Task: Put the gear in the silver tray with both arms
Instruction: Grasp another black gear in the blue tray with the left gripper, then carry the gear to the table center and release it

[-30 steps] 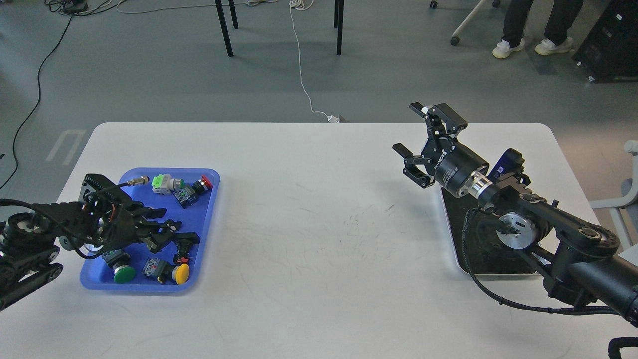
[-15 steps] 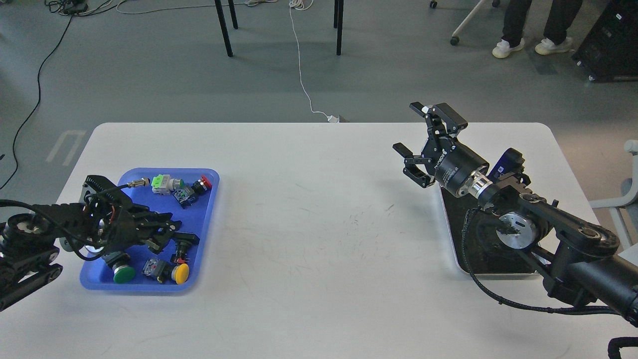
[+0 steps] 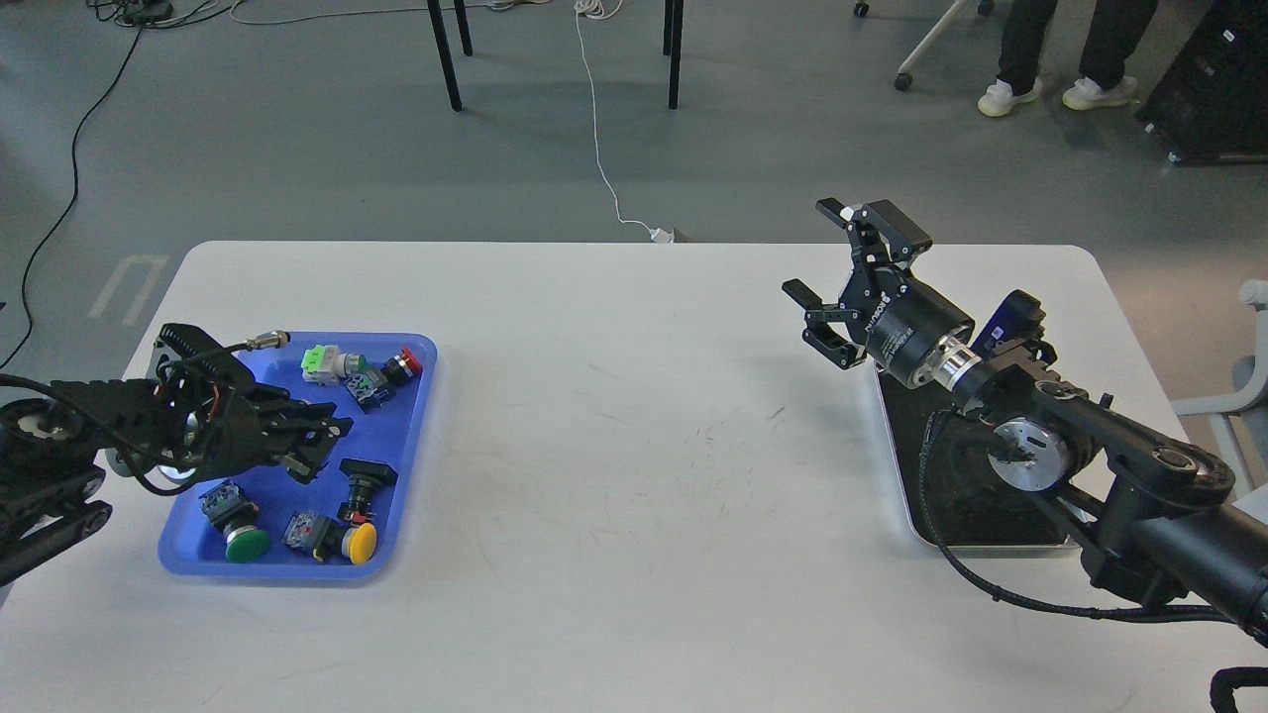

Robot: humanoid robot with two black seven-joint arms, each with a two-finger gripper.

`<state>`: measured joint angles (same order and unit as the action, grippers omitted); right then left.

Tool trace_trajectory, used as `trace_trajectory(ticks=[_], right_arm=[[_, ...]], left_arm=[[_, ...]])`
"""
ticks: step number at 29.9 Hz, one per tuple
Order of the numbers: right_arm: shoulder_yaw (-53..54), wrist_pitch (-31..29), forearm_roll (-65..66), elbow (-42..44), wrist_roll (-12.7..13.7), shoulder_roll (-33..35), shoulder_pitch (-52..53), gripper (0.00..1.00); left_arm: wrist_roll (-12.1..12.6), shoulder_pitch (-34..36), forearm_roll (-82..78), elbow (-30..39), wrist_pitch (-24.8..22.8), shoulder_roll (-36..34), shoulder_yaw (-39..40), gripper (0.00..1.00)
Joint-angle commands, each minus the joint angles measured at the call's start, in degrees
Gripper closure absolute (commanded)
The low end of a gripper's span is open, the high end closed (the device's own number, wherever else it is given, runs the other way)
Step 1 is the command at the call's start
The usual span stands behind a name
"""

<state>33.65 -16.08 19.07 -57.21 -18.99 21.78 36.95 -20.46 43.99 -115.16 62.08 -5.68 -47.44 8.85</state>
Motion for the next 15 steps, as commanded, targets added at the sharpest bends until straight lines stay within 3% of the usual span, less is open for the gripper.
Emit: trace_trajectory(ticks=[1, 8, 15], right_arm=[[0.27, 0.00, 0.00, -2.20, 0.00, 1.06, -0.12, 0.01], [-0.17, -0.09, 0.00, -9.23, 0.00, 13.36, -2.22, 0.01], [-2.01, 3.50, 3.51, -15.12, 1.23, 24.87, -5.04, 0.01]], left_arm=[[0.07, 4.68, 0.37, 2.95, -2.40, 0.32, 0.20, 0.86], [0.51, 13.13, 1.34, 4.89, -3.73, 6.82, 0.55, 0.86], [1.30, 14.98, 3.62, 4.10, -3.64, 18.33, 0.20, 0.86]])
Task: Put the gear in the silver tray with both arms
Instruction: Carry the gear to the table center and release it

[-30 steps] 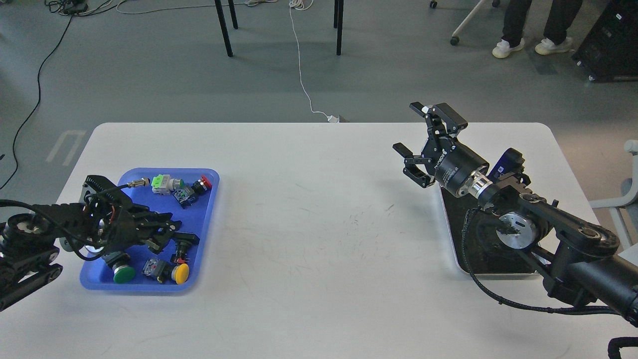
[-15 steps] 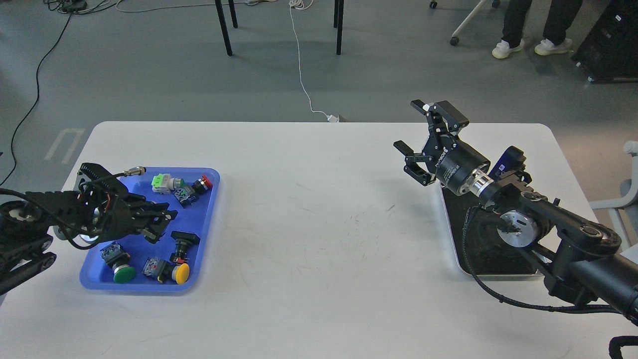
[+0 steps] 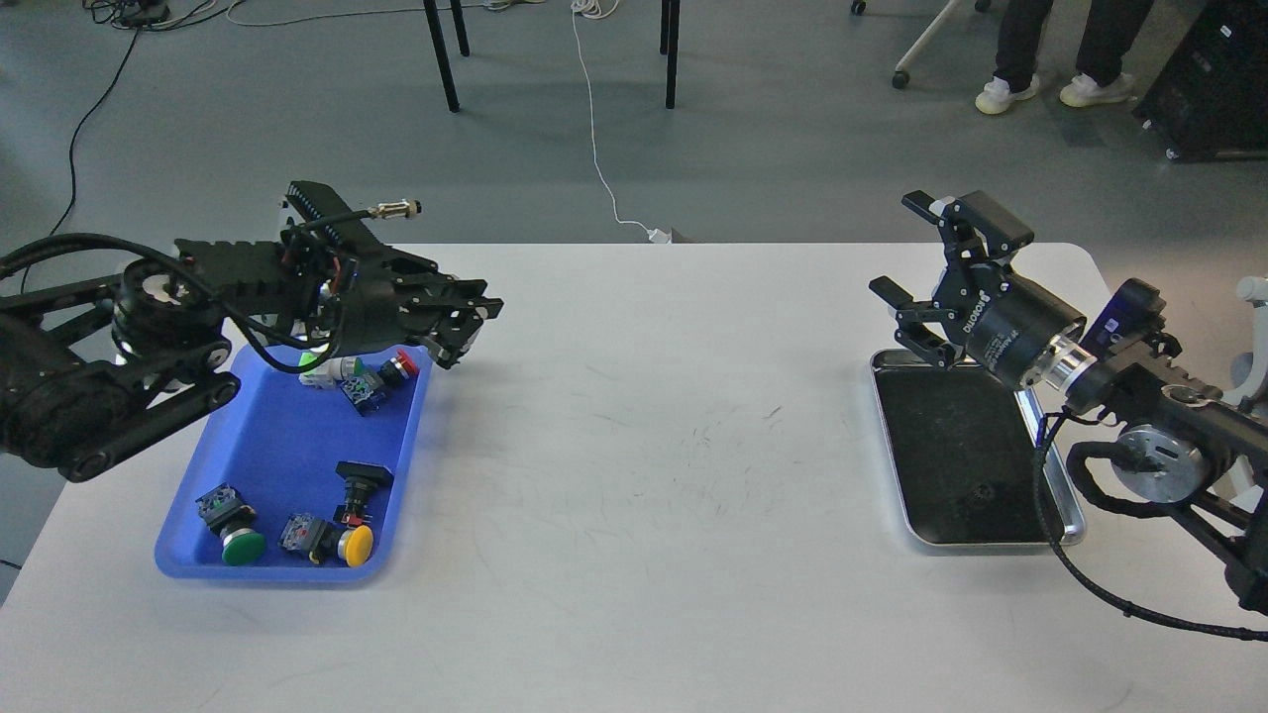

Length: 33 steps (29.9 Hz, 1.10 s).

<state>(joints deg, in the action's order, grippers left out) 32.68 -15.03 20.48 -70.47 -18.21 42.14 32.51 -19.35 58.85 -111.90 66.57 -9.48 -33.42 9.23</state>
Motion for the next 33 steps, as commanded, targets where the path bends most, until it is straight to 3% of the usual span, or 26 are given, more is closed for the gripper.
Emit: trace_trajectory(ticks=[1, 12, 19, 29, 31, 33], right_arm=[[-1.91, 3.50, 2.55, -2.39, 0.90, 6.18, -0.61, 0.01], [-4.99, 4.22, 2.73, -8.63, 3.88, 19.99, -0.44, 0.01], [-4.99, 4.04, 2.64, -10.21, 4.24, 22.90, 0.09, 0.01], [-4.99, 4.30, 2.55, -11.01, 4.24, 22.90, 0.36, 0.01], [-4.99, 4.30, 2.64, -11.01, 4.24, 22.90, 0.36, 0.01], [-5.08, 4.30, 2.64, -10.92, 4.24, 22.72, 0.36, 0.01]], left_arm=[[0.19, 0.04, 0.37, -0.65, 0.25, 5.81, -0.26, 0.86], [0.27, -4.35, 0.37, -4.42, 0.34, 20.05, -1.76, 0.86], [0.63, -9.45, -0.07, -11.81, 1.04, 29.46, -1.58, 0.86], [0.63, -11.30, -0.25, -18.76, 3.07, 33.34, -1.93, 0.81], [0.63, -11.39, -0.25, -18.76, 2.98, 33.42, -1.94, 0.74], [0.63, -11.30, -0.34, -18.76, 2.45, 33.42, -1.94, 0.59]])
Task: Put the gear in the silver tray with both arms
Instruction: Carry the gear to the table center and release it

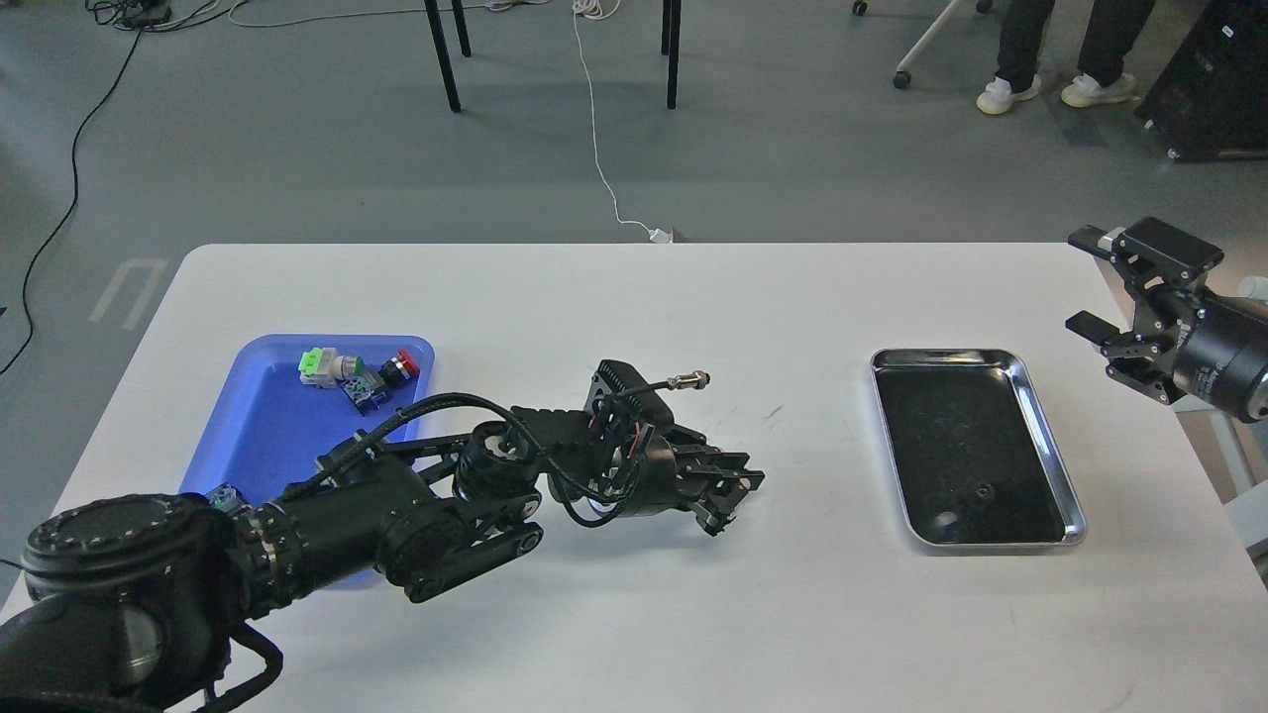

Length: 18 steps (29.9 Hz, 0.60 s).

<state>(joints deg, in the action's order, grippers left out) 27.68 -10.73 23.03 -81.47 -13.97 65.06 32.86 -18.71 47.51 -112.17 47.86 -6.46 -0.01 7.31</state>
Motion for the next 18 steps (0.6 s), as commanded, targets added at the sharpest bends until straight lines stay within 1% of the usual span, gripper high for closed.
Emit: trace_trajectory(ticks=[1, 6, 7, 8, 10, 11, 12, 15, 18], right_arm=[[-0.08, 0.01, 0.08, 0.17, -0.01, -0.28, 0.02, 0.01], [-0.17, 0.01, 0.35, 0.69, 0.17, -0.37, 0.45, 0.01], [-0.17, 0.01, 0.35, 0.78, 0.78, -0.37, 1.15, 0.01], [-0.17, 0.01, 0.35, 0.87, 1.74, -0.46, 2.12, 0.01], [-0.26, -0.08, 0.35, 0.96, 3.76, -0.54, 4.40, 0.01], [-0.26, -0.16, 0.35, 1.31, 4.38, -0.54, 5.45, 0.01], [-0.52, -0.34, 0.35, 1.66, 4.56, -0.81, 6.34, 0.01], [-2.53, -0.60, 0.52, 2.36, 4.74, -2.21, 10.37, 0.01], [-6.83, -0.60, 1.92, 3.41, 4.65, -3.35, 15.73, 0.01]], left_arm=[[-0.10, -0.05, -0.07, -0.05, -0.65, -0.07, -0.02, 0.57], [-0.10, 0.04, 0.02, 0.04, -0.74, -0.60, 0.07, 0.53], [-0.10, 0.21, 0.28, 0.21, -0.66, -0.95, 0.16, 0.50], [-0.10, 0.30, 0.63, 0.39, -0.66, -1.21, 0.51, 0.47], [-0.18, 0.56, 1.68, 1.00, -0.39, -1.91, 1.39, 0.35], [-0.19, 0.83, 3.43, 1.44, -0.30, -2.79, 2.52, 0.27], [-0.19, 0.92, 5.89, 1.97, -0.39, -3.76, 4.01, 0.24], [-0.19, 2.58, 15.55, 3.47, -0.65, -6.30, 7.18, 0.21], [-0.19, 5.04, 26.26, 3.56, -0.83, -11.05, 8.07, 0.18]])
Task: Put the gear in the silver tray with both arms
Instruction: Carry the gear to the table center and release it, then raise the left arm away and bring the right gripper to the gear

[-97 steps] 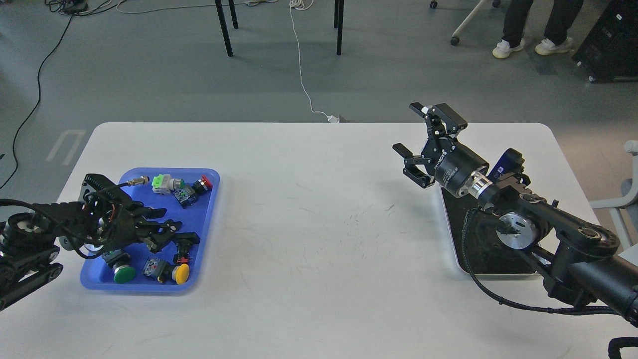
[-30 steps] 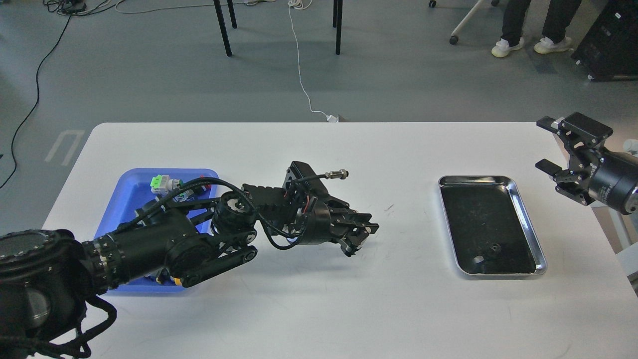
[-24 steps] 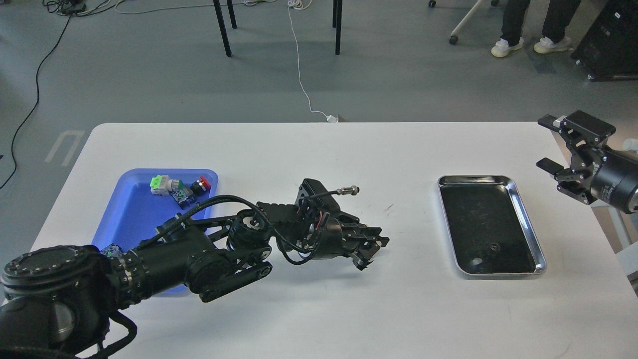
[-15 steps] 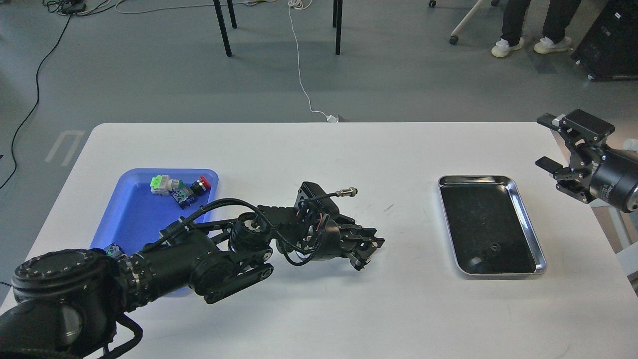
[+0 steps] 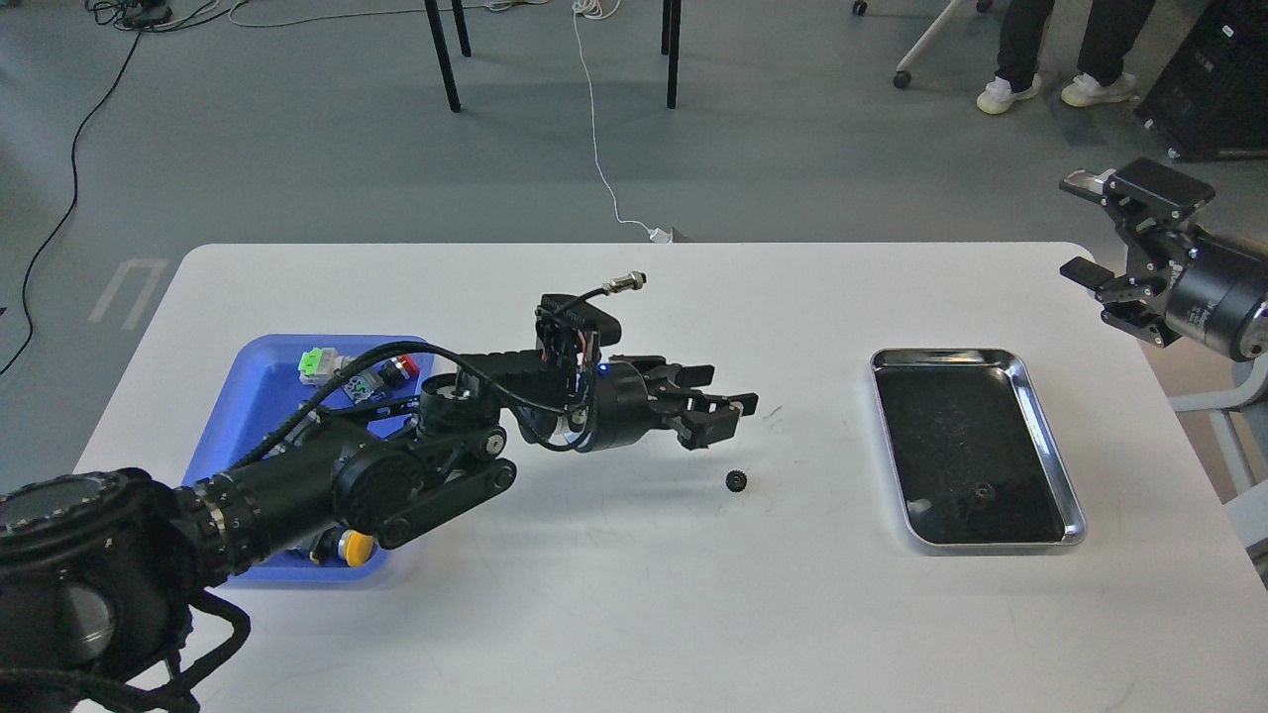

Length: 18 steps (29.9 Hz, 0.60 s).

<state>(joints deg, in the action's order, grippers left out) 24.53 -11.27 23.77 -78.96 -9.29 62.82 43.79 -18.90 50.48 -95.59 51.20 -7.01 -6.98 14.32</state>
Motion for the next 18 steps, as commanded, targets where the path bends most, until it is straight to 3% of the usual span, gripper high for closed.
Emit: trace_trajectory(ticks=[1, 9, 18], right_arm=[[-5.79, -0.07, 1.98, 1.44, -0.03, -1.82, 7.16, 0.01], [-26.00, -0.07, 9.80, 4.16, -1.26, -10.26, 26.32, 0.01], [-46.48, -0.07, 14.20, 8.65, -1.70, -25.71, 44.17, 0.01]], left_arm=[[0.00, 3.04, 14.51, 0.21, -0.28, -5.66, 1.41, 0.17], [0.09, 6.03, 57.41, 0.30, -2.92, -18.23, 4.49, 0.03], [0.27, 5.07, 78.43, 0.48, -6.60, -25.80, 12.92, 0.02]])
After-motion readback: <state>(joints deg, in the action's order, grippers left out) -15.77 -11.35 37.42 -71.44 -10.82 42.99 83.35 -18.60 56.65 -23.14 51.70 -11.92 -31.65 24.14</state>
